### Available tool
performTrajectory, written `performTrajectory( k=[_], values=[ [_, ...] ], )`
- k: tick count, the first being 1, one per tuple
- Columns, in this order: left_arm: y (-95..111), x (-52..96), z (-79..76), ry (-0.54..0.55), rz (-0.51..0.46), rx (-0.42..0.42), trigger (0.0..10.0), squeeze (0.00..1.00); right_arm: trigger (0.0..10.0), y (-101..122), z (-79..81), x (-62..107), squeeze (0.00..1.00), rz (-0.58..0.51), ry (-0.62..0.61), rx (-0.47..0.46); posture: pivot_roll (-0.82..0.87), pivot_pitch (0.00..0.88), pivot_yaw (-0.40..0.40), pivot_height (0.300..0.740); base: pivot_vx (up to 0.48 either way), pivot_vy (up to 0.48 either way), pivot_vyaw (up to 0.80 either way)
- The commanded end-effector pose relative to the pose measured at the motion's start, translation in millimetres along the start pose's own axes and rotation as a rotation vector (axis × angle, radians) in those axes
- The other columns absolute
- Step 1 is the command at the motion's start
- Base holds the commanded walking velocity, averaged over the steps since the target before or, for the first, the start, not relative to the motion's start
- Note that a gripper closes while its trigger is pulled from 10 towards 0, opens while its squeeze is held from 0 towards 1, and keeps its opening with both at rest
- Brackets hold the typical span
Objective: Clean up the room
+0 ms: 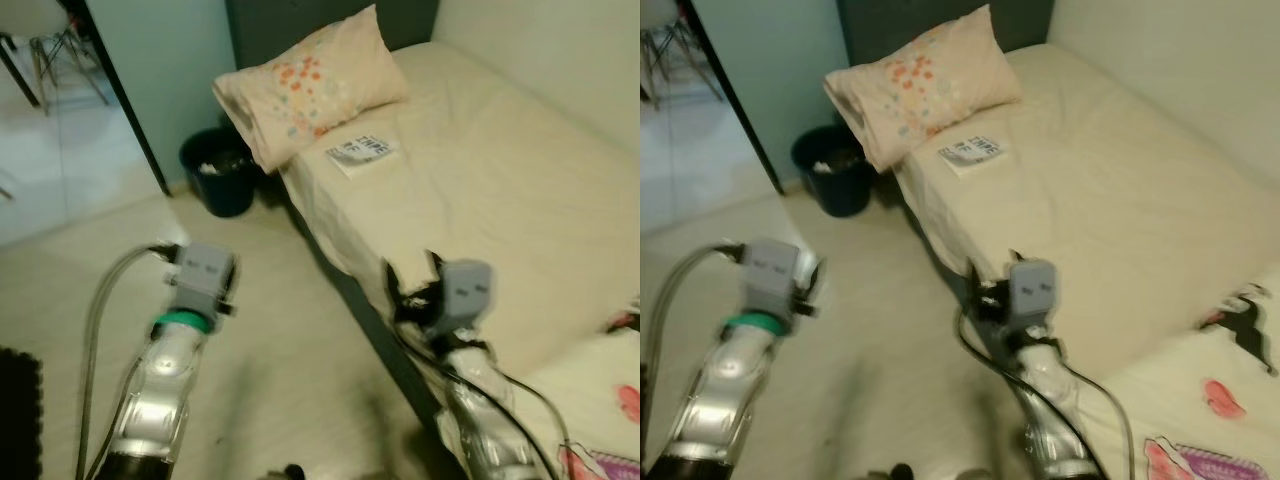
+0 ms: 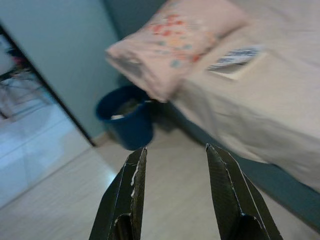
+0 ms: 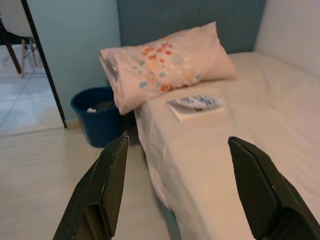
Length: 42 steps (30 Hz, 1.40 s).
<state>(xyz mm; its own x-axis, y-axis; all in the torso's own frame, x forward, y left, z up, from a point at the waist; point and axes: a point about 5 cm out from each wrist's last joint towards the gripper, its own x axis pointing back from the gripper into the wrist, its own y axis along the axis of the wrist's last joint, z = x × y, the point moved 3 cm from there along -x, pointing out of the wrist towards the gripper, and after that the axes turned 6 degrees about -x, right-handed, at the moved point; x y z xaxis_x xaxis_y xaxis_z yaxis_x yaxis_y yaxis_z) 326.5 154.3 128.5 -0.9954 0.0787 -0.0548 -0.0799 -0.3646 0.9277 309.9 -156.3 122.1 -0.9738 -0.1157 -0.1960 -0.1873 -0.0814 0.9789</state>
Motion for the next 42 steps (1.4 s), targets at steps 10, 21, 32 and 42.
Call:
performTrajectory(
  k=[10, 21, 32, 42],
  values=[
    [-15.5, 4.5, 9.1, 0.024, 0.051, -0.021, 10.0, 0.0, 10.0, -1.1, 9.1, -4.6, 0.0, 0.006, 0.017, -0.024, -0.09, 0.059, 0.069, 0.74, 0.48, 0.0, 0.0],
    [-17.6, 4.8, 8.6, 0.023, 0.054, -0.025, 10.0, 0.0, 10.0, -0.9, 4.8, -6.0, 0.0, 0.008, 0.002, -0.032, -0.1, 0.054, 0.067, 0.74, 0.48, 0.0, 0.0],
    [-18.7, 4.9, 8.5, 0.023, 0.055, -0.028, 10.0, 0.0, 10.0, -1.4, 2.7, -6.5, 0.0, 0.006, -0.021, -0.026, -0.1, 0.052, 0.068, 0.74, 0.48, 0.0, 0.0],
    [-18.9, 4.8, 8.0, 0.02, 0.055, -0.027, 10.0, 0.0, 10.0, -2.5, -0.9, -6.1, 0.0, 0.013, -0.044, -0.041, -0.1, 0.057, 0.07, 0.74, 0.48, 0.0, -0.48]
  ],
)
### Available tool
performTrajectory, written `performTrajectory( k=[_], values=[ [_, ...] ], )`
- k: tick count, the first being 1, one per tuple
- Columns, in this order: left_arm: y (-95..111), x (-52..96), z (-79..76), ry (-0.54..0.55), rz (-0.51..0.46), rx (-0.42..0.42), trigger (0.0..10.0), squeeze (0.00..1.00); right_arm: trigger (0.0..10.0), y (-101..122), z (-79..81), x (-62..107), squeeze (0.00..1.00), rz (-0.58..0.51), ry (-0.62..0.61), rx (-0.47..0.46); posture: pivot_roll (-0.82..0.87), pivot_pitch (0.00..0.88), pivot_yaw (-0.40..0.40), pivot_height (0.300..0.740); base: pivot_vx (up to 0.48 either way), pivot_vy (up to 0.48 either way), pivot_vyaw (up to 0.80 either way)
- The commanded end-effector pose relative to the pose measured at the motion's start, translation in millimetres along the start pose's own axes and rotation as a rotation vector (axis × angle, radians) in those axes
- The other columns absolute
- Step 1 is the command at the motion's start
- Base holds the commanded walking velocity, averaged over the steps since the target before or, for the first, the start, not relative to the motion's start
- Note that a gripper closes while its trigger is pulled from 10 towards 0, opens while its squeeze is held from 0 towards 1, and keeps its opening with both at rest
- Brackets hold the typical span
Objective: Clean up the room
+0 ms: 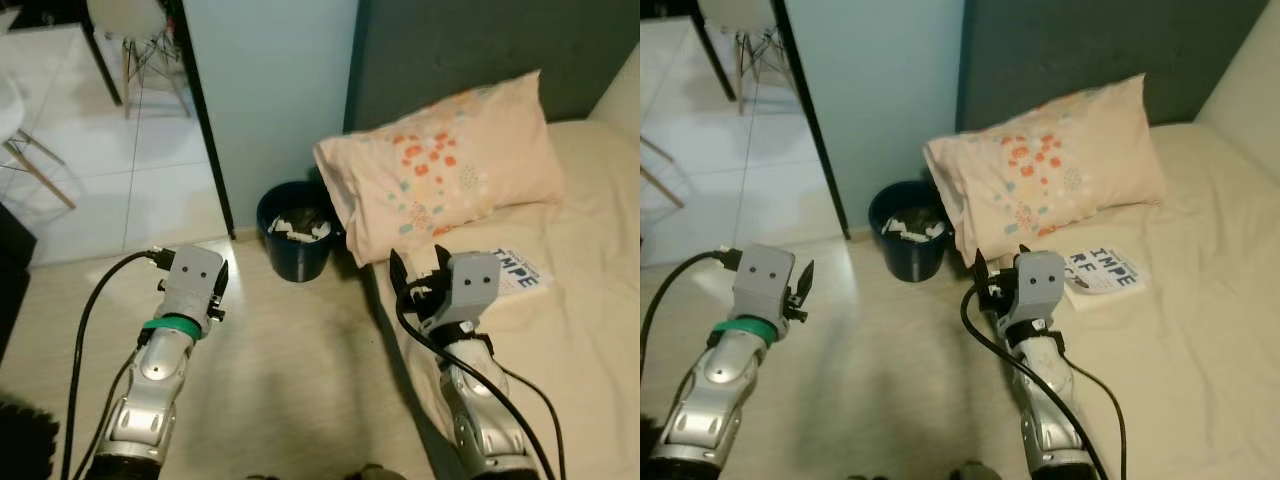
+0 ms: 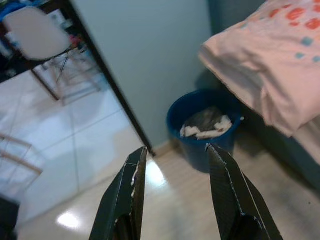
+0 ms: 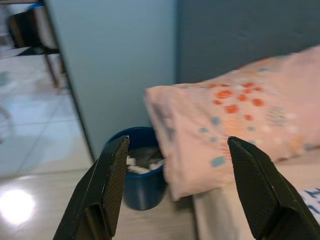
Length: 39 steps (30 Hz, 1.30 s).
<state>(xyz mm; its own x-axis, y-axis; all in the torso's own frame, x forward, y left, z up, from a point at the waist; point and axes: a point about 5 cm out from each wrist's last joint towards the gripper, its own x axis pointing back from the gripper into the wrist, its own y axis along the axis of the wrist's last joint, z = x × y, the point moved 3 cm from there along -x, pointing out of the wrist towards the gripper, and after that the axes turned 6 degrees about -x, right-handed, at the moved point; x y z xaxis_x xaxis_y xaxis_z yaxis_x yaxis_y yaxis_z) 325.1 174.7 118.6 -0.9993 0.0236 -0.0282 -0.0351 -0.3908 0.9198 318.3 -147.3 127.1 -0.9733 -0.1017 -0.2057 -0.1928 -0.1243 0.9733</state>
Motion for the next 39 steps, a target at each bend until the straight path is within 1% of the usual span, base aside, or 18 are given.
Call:
performTrajectory(
  k=[1, 9, 39],
  values=[
    [-2.3, 1.4, -7.3, -0.021, 0.009, -0.002, 10.0, 0.0, 10.0, -4.7, -9.4, 4.0, 0.0, 0.024, -0.032, 0.002, -0.1, 0.057, 0.07, 0.74, 0.48, 0.0, -0.8],
    [-2.6, 1.5, -8.0, -0.02, 0.01, 0.0, 10.0, 0.0, 10.0, -4.7, -9.6, 4.1, 0.0, 0.024, -0.029, 0.004, -0.1, 0.06, 0.069, 0.74, 0.48, 0.0, -0.73],
    [-4.9, 2.2, -8.5, -0.019, 0.017, 0.0, 10.0, 0.0, 10.0, -5.0, -6.5, 4.3, 0.0, 0.027, -0.012, 0.004, -0.1, 0.064, 0.068, 0.74, 0.48, 0.0, 0.0]
  ],
)
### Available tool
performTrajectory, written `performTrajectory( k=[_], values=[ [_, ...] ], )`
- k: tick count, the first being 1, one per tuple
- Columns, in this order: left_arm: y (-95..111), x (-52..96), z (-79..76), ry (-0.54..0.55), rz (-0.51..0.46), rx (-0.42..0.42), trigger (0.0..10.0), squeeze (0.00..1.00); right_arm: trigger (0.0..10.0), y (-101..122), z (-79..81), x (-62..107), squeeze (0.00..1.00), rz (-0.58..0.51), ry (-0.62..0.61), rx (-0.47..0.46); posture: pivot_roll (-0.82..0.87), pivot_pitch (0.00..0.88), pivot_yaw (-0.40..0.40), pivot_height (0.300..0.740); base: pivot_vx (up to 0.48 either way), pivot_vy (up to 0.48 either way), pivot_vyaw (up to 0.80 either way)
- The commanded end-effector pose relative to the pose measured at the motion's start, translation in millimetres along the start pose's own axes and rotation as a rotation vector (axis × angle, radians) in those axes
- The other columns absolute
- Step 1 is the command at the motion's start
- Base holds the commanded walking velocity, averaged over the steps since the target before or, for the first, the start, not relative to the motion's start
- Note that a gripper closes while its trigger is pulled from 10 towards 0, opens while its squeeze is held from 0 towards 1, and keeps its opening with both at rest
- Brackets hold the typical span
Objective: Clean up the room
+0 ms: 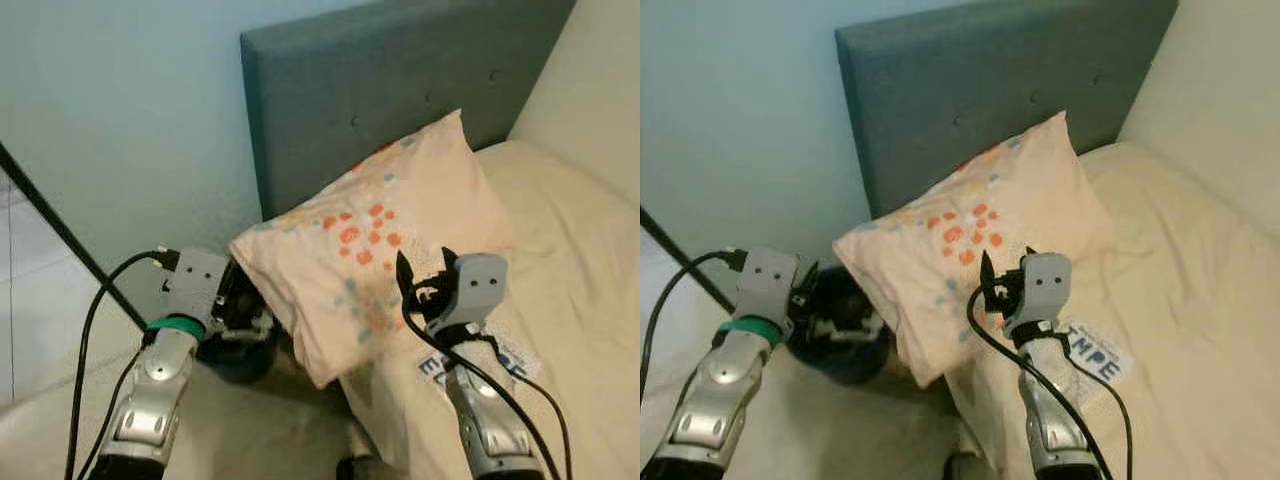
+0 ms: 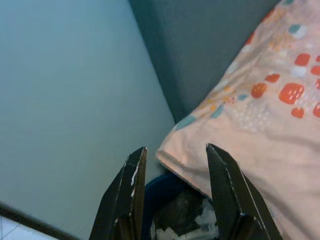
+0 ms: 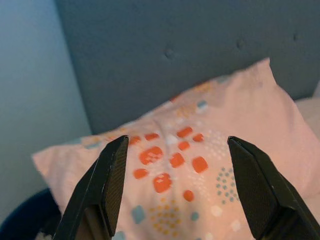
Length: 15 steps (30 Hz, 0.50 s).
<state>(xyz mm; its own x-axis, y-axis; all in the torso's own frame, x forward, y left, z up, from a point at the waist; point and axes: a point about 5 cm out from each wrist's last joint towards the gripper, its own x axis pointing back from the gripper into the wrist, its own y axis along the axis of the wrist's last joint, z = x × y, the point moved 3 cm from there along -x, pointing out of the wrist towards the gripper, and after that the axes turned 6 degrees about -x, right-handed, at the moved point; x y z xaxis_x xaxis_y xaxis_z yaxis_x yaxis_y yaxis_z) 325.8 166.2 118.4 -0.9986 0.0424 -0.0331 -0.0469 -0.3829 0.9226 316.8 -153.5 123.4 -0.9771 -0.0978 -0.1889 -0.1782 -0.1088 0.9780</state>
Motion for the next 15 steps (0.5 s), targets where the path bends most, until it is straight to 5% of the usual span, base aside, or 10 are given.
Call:
performTrajectory(
  k=[1, 8, 15],
  values=[
    [-8.1, 3.2, -0.6, -0.004, 0.029, -0.009, 10.0, 0.0, 10.0, -2.5, -0.2, 1.5, 0.0, 0.011, -0.006, -0.01, -0.1, 0.065, 0.068, 0.74, 0.48, 0.0, 0.0],
    [-8.6, 3.5, -0.5, -0.005, 0.03, -0.01, 10.0, 0.0, 10.0, -2.8, 0.4, 2.0, 0.0, 0.012, -0.005, -0.011, -0.1, 0.065, 0.07, 0.74, 0.48, 0.0, 0.0],
    [-9.7, 3.8, -2.1, -0.012, 0.037, 0.0, 10.0, 0.0, 10.0, -3.4, 0.0, 2.4, 0.0, 0.015, -0.003, -0.011, -0.1, 0.064, 0.069, 0.74, 0.124, 0.0, 0.0]
  ],
)
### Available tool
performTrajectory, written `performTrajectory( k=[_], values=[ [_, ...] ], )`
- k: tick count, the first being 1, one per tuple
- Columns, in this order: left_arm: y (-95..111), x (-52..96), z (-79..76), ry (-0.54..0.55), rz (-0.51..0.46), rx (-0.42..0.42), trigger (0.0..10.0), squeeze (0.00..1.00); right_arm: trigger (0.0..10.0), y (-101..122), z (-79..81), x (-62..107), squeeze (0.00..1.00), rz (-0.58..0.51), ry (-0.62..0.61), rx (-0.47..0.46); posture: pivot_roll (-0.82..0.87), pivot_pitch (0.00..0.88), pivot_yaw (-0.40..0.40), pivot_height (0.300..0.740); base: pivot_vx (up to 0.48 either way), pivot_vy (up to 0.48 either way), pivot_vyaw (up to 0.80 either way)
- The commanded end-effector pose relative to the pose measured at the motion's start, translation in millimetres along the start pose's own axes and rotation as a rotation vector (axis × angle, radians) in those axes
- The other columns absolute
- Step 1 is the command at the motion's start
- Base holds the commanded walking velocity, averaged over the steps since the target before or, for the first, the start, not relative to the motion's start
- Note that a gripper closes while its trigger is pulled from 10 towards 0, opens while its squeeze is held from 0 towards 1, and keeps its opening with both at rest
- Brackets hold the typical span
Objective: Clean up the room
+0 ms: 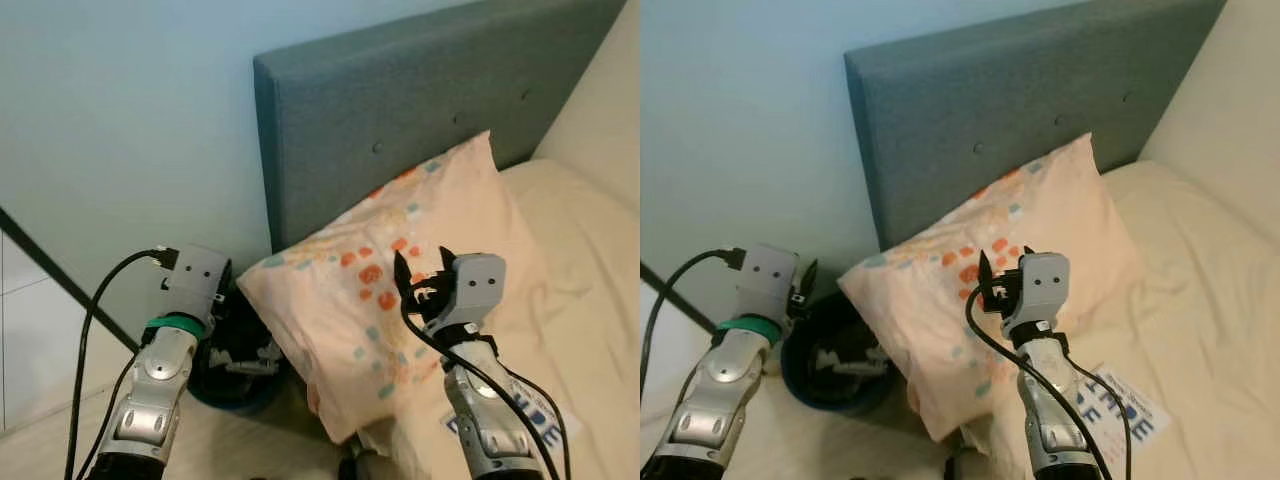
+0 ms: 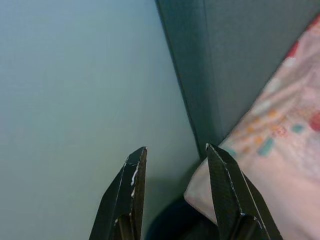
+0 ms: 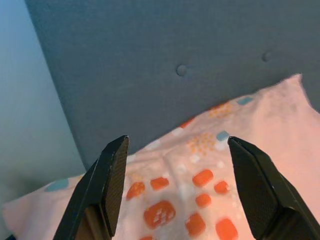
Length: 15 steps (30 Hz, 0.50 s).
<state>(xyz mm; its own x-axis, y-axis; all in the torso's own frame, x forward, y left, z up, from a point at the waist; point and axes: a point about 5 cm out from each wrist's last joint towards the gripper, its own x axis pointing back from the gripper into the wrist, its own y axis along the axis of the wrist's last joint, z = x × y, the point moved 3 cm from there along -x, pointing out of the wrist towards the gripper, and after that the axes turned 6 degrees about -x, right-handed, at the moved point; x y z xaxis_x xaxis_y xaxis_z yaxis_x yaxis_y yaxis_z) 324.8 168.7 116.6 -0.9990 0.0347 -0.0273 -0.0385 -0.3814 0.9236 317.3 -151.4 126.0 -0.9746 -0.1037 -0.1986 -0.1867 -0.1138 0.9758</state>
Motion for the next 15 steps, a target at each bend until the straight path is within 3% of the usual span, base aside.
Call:
performTrajectory(
  k=[1, 13, 15],
  values=[
    [-7.4, 3.2, -5.3, -0.026, 0.03, -0.002, 10.0, 0.0, 10.0, -6.6, -2.3, 4.2, 0.0, 0.028, -0.008, -0.008, -0.1, 0.062, 0.068, 0.74, 0.0, 0.0, 0.0],
    [-23.1, 9.5, -19.1, -0.127, 0.115, -0.004, 10.0, 0.0, 10.0, -24.0, 1.4, 11.0, 0.0, 0.112, 0.031, -0.02, -0.1, 0.073, 0.076, 0.74, 0.0, 0.0, 0.0],
    [-32.3, 13.1, -25.3, -0.175, 0.188, 0.067, 10.0, 0.0, 10.0, -27.7, -0.2, 11.8, 0.0, 0.135, 0.029, 0.01, -0.09, 0.087, 0.08, 0.74, 0.0, 0.0, 0.0]
  ],
)
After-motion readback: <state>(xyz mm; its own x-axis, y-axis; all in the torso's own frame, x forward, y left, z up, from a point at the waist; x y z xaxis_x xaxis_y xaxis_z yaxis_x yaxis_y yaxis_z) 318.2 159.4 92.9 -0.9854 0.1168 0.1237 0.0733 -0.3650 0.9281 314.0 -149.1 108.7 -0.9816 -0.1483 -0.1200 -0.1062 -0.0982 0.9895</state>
